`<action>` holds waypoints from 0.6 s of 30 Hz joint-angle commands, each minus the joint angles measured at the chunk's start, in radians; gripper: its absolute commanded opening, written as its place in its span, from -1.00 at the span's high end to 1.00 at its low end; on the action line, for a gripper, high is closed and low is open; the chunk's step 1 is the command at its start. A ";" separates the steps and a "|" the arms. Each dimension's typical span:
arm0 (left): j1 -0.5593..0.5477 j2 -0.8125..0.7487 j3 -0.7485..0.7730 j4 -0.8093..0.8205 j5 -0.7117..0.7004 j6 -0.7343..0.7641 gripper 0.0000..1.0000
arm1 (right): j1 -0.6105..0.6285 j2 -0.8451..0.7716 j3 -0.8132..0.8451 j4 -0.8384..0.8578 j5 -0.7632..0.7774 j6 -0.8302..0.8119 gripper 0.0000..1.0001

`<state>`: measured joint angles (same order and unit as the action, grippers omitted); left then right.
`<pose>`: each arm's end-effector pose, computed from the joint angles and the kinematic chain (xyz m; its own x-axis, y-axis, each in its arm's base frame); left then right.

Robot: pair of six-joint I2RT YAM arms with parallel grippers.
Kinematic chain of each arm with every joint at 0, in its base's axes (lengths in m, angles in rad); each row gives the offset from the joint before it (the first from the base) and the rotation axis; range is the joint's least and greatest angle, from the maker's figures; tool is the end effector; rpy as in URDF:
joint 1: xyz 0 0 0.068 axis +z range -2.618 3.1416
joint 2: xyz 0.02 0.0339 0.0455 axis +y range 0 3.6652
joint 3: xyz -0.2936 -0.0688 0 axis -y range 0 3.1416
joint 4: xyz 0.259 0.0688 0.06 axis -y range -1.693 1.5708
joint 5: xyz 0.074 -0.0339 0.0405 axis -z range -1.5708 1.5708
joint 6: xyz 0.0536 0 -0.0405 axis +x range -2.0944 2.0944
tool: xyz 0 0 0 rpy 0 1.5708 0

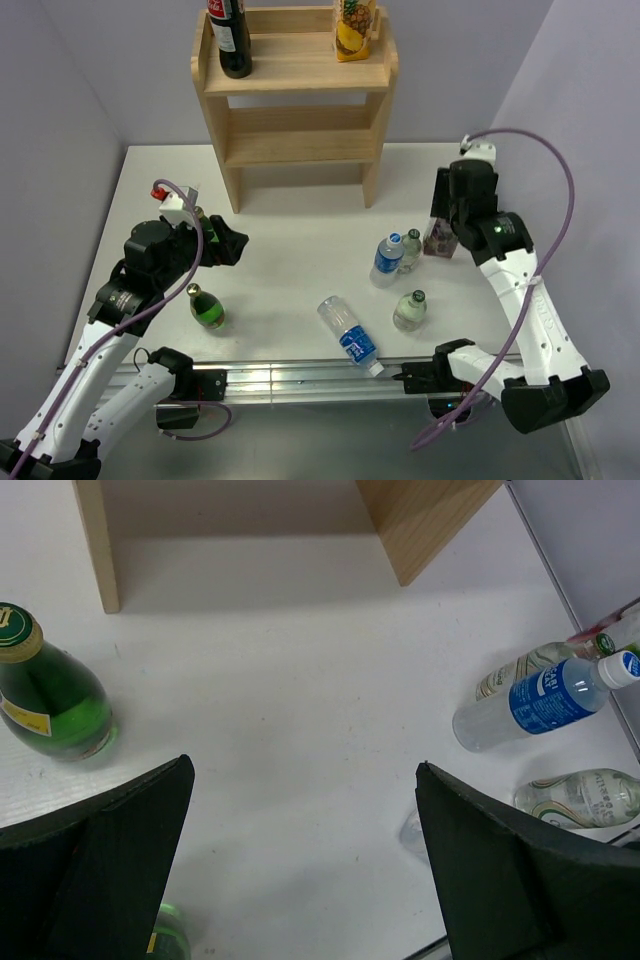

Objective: Place and organize the beverage onto the shelf
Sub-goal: Pick up the drink from the center of the board.

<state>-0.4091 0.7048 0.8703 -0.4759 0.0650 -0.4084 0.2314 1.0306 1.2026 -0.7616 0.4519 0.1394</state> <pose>0.1485 -0.0682 0.3666 -0.4374 -0.2423 -0.8660 0.3051 0.8659 -0.3964 0.2151 0.0266 0.4008 -0.5155 0.0070 -0.8568 0.2207 0.9673 -0.1250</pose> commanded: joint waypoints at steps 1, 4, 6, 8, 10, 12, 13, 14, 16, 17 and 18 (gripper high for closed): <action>-0.004 0.005 0.004 0.028 -0.027 0.008 -0.99 | 0.029 0.006 0.277 0.228 0.043 -0.058 0.29; -0.004 0.005 0.003 0.026 -0.040 0.008 -0.99 | 0.071 0.080 0.431 0.202 0.039 -0.107 0.31; -0.002 0.007 0.003 0.028 -0.044 0.008 -0.99 | 0.089 0.121 0.558 0.168 0.025 -0.129 0.33; -0.004 0.010 0.004 0.028 -0.047 0.010 -0.99 | 0.101 0.184 0.642 0.147 0.025 -0.168 0.35; -0.002 0.018 0.002 0.025 -0.050 0.010 -0.99 | 0.134 0.247 0.773 0.101 0.036 -0.187 0.35; 0.000 0.021 0.006 0.025 -0.054 0.008 -0.99 | 0.155 0.287 0.891 0.067 0.038 -0.205 0.36; 0.000 0.021 0.004 0.026 -0.054 0.010 -0.99 | 0.167 0.314 0.923 0.065 0.027 -0.213 0.36; -0.002 0.021 0.004 0.028 -0.050 0.010 -0.99 | 0.189 0.327 0.955 0.065 0.012 -0.225 0.37; -0.002 0.021 0.004 0.034 -0.041 0.013 -0.99 | 0.210 0.356 1.032 0.079 -0.036 -0.238 0.38; -0.002 0.021 0.004 0.040 -0.031 0.014 -0.99 | 0.235 0.367 1.060 0.079 -0.051 -0.248 0.39; 0.000 0.018 0.006 0.048 -0.018 0.017 -0.99 | 0.246 0.379 1.113 0.073 -0.065 -0.251 0.40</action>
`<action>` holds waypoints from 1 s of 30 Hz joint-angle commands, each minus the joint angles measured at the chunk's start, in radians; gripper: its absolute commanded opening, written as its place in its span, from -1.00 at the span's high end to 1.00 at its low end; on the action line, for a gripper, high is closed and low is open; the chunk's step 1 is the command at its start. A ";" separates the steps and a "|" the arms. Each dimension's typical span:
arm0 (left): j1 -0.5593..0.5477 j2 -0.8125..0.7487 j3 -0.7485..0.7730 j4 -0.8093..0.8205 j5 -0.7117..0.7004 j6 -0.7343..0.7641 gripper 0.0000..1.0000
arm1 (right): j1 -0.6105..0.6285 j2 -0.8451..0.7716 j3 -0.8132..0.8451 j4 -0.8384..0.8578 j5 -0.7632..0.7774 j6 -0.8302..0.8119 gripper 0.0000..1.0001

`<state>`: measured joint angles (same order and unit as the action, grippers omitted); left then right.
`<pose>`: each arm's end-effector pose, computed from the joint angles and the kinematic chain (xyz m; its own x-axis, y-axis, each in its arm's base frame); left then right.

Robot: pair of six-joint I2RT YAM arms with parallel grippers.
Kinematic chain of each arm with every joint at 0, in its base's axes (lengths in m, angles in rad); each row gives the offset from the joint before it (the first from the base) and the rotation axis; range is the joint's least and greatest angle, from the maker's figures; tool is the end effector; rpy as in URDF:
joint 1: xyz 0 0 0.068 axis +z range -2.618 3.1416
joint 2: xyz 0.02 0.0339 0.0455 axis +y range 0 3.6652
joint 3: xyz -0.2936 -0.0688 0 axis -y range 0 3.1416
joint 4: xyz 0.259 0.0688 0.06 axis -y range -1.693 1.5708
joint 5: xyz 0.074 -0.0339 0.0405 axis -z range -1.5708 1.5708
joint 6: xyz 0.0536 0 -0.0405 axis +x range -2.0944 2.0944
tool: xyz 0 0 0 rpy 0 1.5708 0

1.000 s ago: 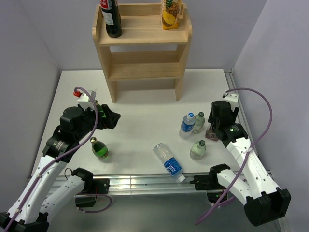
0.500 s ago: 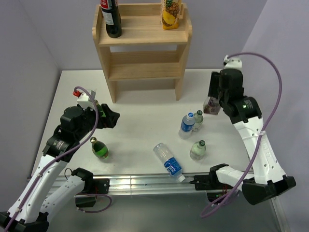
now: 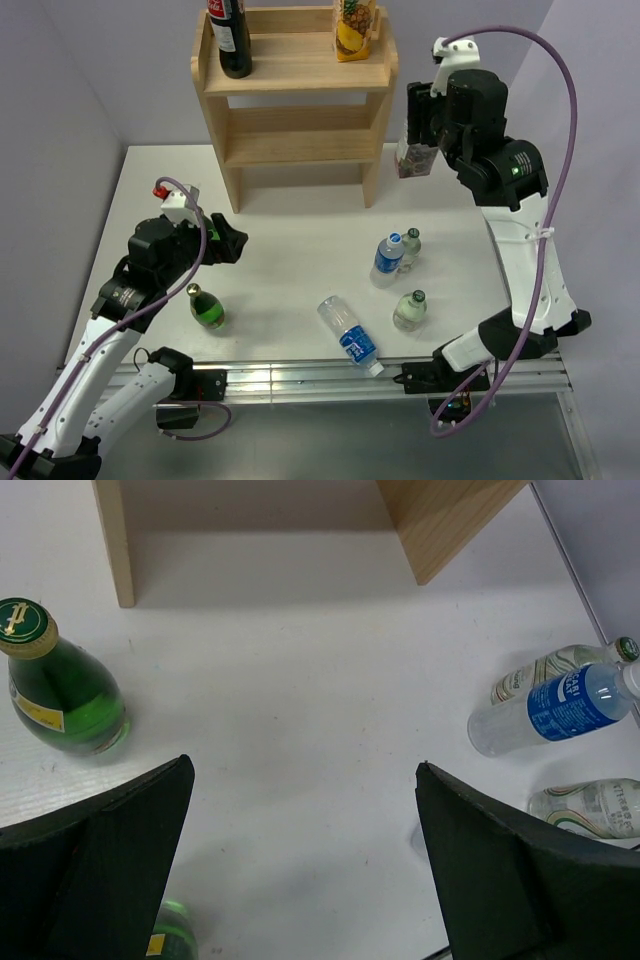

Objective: Place and organize the beverage onto the shelf
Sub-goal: Pick up the drink from the center of the board.

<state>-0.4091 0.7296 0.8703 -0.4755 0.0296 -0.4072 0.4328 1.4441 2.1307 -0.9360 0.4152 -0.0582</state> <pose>0.1550 -0.0689 0.3630 -0.4444 -0.2388 -0.8634 0.2693 0.8836 -0.3830 0.2491 0.0913 0.5850 -0.2220 -0.1612 -0.9616 -0.0419 0.9869 -0.1558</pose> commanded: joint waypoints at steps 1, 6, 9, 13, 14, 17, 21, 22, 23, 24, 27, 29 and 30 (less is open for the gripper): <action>0.000 -0.006 0.006 0.052 0.035 0.018 -0.99 | 0.056 -0.013 0.213 0.243 -0.024 -0.058 0.42; 0.004 0.005 0.029 0.095 0.105 0.002 -0.99 | 0.136 0.007 0.285 0.233 -0.030 -0.072 0.45; 0.006 0.031 0.068 0.121 0.177 -0.027 -0.99 | 0.162 -0.048 0.229 0.238 -0.093 -0.040 0.47; 0.004 0.077 0.122 0.233 0.294 -0.084 -0.99 | 0.169 -0.091 0.186 0.194 -0.294 0.014 0.50; -0.002 0.088 0.143 0.260 0.332 -0.100 -0.99 | 0.169 -0.097 0.180 0.178 -0.387 0.024 0.49; -0.034 0.134 0.193 0.359 0.432 -0.087 -0.99 | 0.169 -0.125 0.137 0.131 -0.603 0.029 0.49; -0.115 0.206 0.248 0.462 0.565 -0.018 -0.99 | 0.169 -0.201 0.020 0.149 -0.862 0.026 0.49; -0.131 0.217 0.260 0.466 0.596 -0.006 -0.99 | 0.169 -0.214 -0.001 0.157 -0.901 0.026 0.48; -0.164 0.224 0.263 0.515 0.618 0.022 -0.99 | 0.169 -0.224 -0.035 0.164 -0.930 0.029 0.49; -0.183 0.234 0.265 0.526 0.657 0.042 -0.99 | 0.169 -0.240 -0.047 0.167 -0.955 0.029 0.49; -0.255 0.223 0.250 0.548 0.702 0.137 -0.99 | 0.169 -0.263 -0.084 0.163 -1.039 0.023 0.49; -0.302 0.217 0.236 0.558 0.731 0.180 -0.99 | 0.169 -0.280 -0.129 0.175 -1.101 0.023 0.49; -0.316 0.220 0.234 0.561 0.756 0.189 -0.99 | 0.169 -0.300 -0.147 0.195 -1.128 0.021 0.49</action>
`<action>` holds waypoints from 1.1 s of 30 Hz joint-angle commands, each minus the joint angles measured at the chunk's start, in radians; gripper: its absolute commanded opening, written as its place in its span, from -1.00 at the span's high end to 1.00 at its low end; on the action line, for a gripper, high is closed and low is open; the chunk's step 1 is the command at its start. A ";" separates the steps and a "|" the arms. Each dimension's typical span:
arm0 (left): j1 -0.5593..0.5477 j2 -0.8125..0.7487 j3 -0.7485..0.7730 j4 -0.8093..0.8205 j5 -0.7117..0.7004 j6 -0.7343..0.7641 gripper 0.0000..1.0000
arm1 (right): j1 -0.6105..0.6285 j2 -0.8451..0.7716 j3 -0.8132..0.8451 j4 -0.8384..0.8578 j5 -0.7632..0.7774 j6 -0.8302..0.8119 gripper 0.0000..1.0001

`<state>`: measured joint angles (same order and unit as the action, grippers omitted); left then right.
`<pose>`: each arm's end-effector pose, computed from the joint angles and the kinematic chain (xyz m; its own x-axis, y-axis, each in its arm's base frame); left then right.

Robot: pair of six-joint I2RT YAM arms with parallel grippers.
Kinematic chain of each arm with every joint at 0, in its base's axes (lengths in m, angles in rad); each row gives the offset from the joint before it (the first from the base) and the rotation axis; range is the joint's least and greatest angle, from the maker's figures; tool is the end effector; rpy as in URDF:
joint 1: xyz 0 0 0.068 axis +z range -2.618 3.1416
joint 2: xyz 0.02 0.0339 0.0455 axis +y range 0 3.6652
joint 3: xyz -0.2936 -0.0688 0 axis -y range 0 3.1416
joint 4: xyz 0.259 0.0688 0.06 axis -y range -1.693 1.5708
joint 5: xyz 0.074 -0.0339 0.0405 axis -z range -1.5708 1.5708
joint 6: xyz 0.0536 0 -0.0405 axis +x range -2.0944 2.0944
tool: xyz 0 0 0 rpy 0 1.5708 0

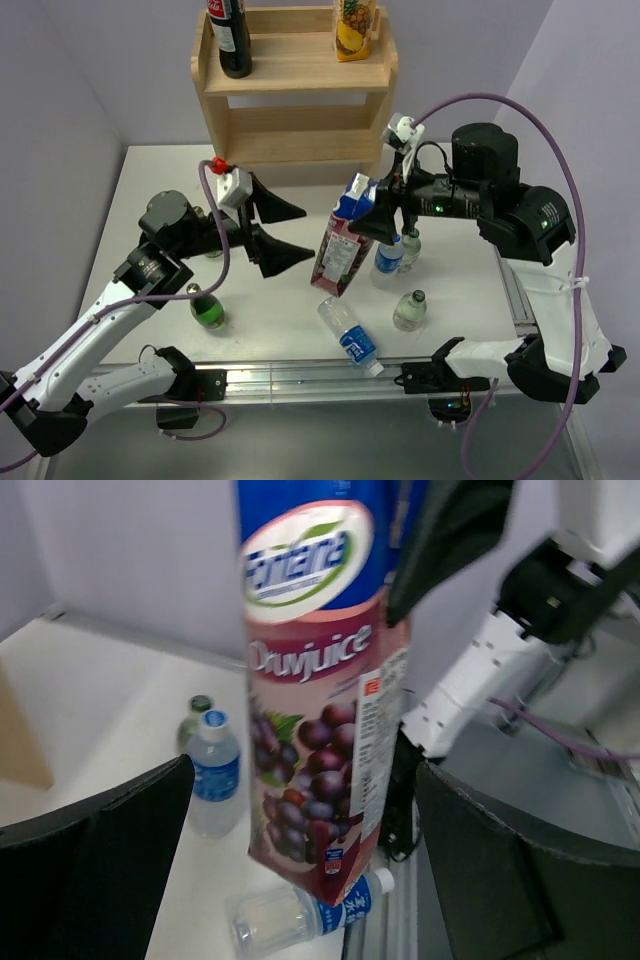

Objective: Place and organize the beverage onto the shelf
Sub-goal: Pick up the drink from the center of the board.

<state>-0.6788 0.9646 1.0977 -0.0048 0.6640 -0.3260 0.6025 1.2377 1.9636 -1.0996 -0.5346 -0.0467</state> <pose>0.1479 -0.1618 0.4635 -0.2164 -0.1495 -0.9648 0.9510 0.1914 -0.2429 0.1408 0.1300 0.5639 -0.2594 -0.2272 -0.9386 -0.8915 0.4300 0.1423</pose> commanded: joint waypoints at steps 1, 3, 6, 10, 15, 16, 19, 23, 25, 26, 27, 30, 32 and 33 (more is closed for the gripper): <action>-0.059 -0.010 0.008 0.089 0.152 0.117 -0.99 | -0.001 -0.102 0.000 0.374 -0.245 0.010 0.49; -0.099 0.011 0.013 0.077 0.149 0.140 -0.99 | -0.001 -0.132 -0.054 0.415 -0.293 0.010 0.49; -0.139 0.063 0.034 0.046 0.216 0.148 -0.99 | -0.001 -0.155 -0.095 0.455 -0.346 0.018 0.49; -0.192 0.121 0.063 0.014 0.232 0.168 -0.99 | -0.001 -0.155 -0.095 0.457 -0.406 0.015 0.49; -0.241 0.158 0.073 0.022 0.229 0.171 -0.99 | 0.000 -0.170 -0.120 0.465 -0.418 0.007 0.49; -0.248 0.164 0.083 0.017 0.227 0.173 -0.99 | 0.000 -0.169 -0.120 0.460 -0.413 -0.002 0.49; -0.280 0.187 0.109 -0.033 0.212 0.191 -0.96 | 0.000 -0.165 -0.108 0.426 -0.412 -0.036 0.49; -0.297 0.201 0.125 -0.055 0.204 0.203 -0.52 | -0.001 -0.164 -0.106 0.400 -0.403 -0.071 0.48; -0.300 0.200 0.125 -0.046 0.198 0.194 -0.52 | 0.000 -0.158 -0.097 0.373 -0.398 -0.096 0.48; -0.300 0.198 0.125 -0.047 0.198 0.196 -0.51 | 0.000 -0.152 -0.095 0.354 -0.397 -0.105 0.48; -0.300 0.198 0.126 -0.050 0.197 0.197 -0.51 | 0.002 -0.150 -0.097 0.348 -0.396 -0.111 0.48; -0.301 0.203 0.139 -0.069 0.194 0.202 -0.11 | 0.000 -0.150 -0.092 0.333 -0.393 -0.134 0.44; -0.301 0.212 0.146 -0.081 0.192 0.199 0.61 | 0.002 -0.155 -0.103 0.346 -0.398 -0.122 0.40; -0.301 0.215 0.155 -0.084 0.187 0.197 0.78 | 0.000 -0.158 -0.109 0.371 -0.400 -0.113 0.25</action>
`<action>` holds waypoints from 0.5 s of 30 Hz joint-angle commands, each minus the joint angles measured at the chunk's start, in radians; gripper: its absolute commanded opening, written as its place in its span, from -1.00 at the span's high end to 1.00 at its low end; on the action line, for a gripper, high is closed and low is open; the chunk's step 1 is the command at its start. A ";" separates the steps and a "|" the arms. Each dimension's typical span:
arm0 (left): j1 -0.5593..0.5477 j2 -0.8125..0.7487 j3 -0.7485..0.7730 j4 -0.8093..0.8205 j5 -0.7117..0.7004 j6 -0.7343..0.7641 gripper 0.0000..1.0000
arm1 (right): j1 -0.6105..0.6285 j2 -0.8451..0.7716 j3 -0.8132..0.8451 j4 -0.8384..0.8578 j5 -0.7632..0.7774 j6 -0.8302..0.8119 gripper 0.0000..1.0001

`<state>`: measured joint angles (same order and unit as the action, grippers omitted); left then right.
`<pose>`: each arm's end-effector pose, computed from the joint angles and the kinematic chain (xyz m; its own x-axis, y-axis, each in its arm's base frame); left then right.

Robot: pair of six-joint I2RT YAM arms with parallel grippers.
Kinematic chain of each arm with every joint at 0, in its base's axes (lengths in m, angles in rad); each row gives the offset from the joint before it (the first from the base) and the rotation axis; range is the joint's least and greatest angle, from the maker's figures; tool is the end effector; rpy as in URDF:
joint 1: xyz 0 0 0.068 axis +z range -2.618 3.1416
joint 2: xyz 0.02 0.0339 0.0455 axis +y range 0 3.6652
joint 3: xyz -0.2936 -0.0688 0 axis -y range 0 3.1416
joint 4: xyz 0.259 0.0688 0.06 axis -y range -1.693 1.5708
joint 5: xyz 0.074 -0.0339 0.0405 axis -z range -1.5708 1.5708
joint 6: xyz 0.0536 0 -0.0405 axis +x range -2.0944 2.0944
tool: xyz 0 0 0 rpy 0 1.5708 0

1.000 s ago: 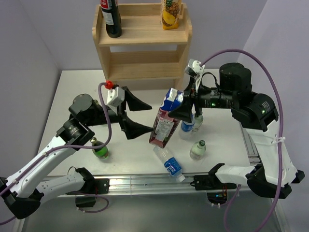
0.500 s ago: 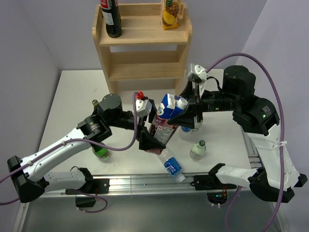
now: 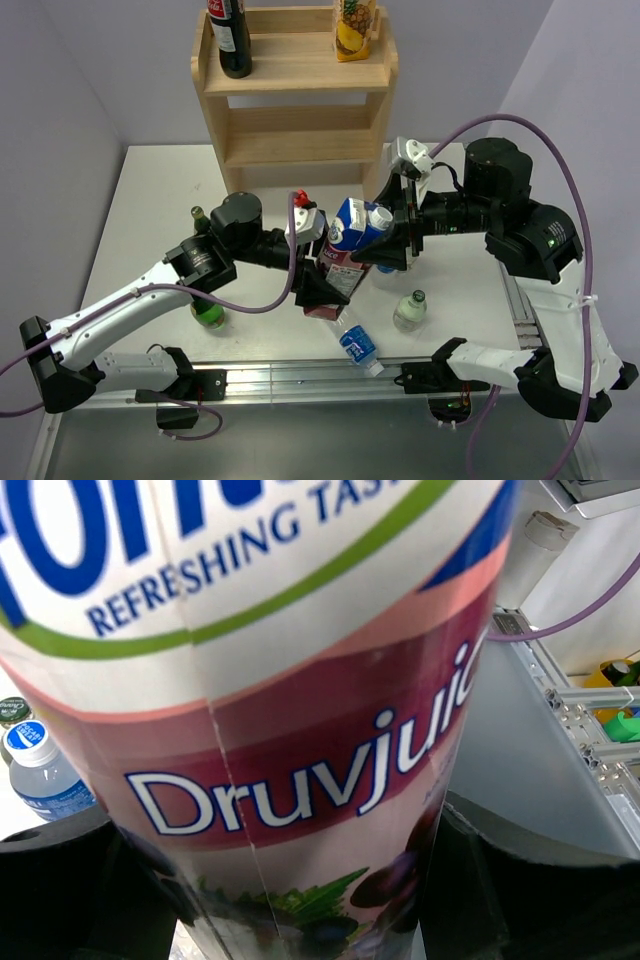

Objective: Place and organize the beverage onto the shelf
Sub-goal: Pick up the drink from the center of the board.

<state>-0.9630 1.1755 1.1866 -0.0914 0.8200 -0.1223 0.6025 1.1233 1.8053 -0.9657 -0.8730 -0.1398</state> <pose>0.1251 -0.2485 0.4385 -0.1646 0.0908 -0.9822 0.9633 -0.1991 -0.1798 0.1088 0.1247 0.5577 -0.0932 -0.1728 -0.9805 -0.9929 0.0893 0.0786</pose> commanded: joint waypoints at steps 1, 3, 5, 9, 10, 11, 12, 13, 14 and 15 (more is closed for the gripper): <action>-0.020 0.006 0.070 0.007 0.019 -0.017 0.96 | 0.002 -0.046 0.036 0.254 -0.063 0.002 0.14; -0.022 0.000 0.074 0.025 -0.037 -0.030 0.99 | 0.000 -0.066 0.017 0.292 -0.037 0.022 -0.33; -0.028 -0.023 0.073 0.067 -0.108 -0.045 0.99 | 0.002 -0.097 -0.012 0.309 0.000 0.028 -0.56; -0.031 -0.071 0.059 0.137 -0.166 -0.053 1.00 | 0.000 -0.138 -0.034 0.305 0.115 0.031 -0.75; -0.031 -0.076 0.061 0.145 -0.177 -0.053 1.00 | 0.000 -0.146 -0.038 0.305 0.162 0.034 -0.77; -0.031 -0.088 0.061 0.153 -0.186 -0.050 0.99 | 0.000 -0.160 -0.041 0.303 0.187 0.037 -0.78; -0.031 -0.092 0.062 0.174 -0.208 -0.050 0.99 | 0.000 -0.168 -0.044 0.298 0.213 0.046 -0.79; -0.031 -0.097 0.062 0.185 -0.229 -0.056 0.99 | 0.002 -0.175 -0.049 0.300 0.283 0.054 -0.79; -0.031 -0.105 0.062 0.202 -0.258 -0.062 0.99 | 0.000 -0.197 -0.055 0.305 0.325 0.066 -0.80; -0.031 -0.108 0.068 0.219 -0.333 -0.063 0.99 | 0.000 -0.210 -0.063 0.308 0.377 0.094 -0.80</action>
<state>-0.9974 1.1748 1.1831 -0.1944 0.6151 -0.1574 0.6018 0.9558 1.7580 -0.7410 -0.6670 -0.0971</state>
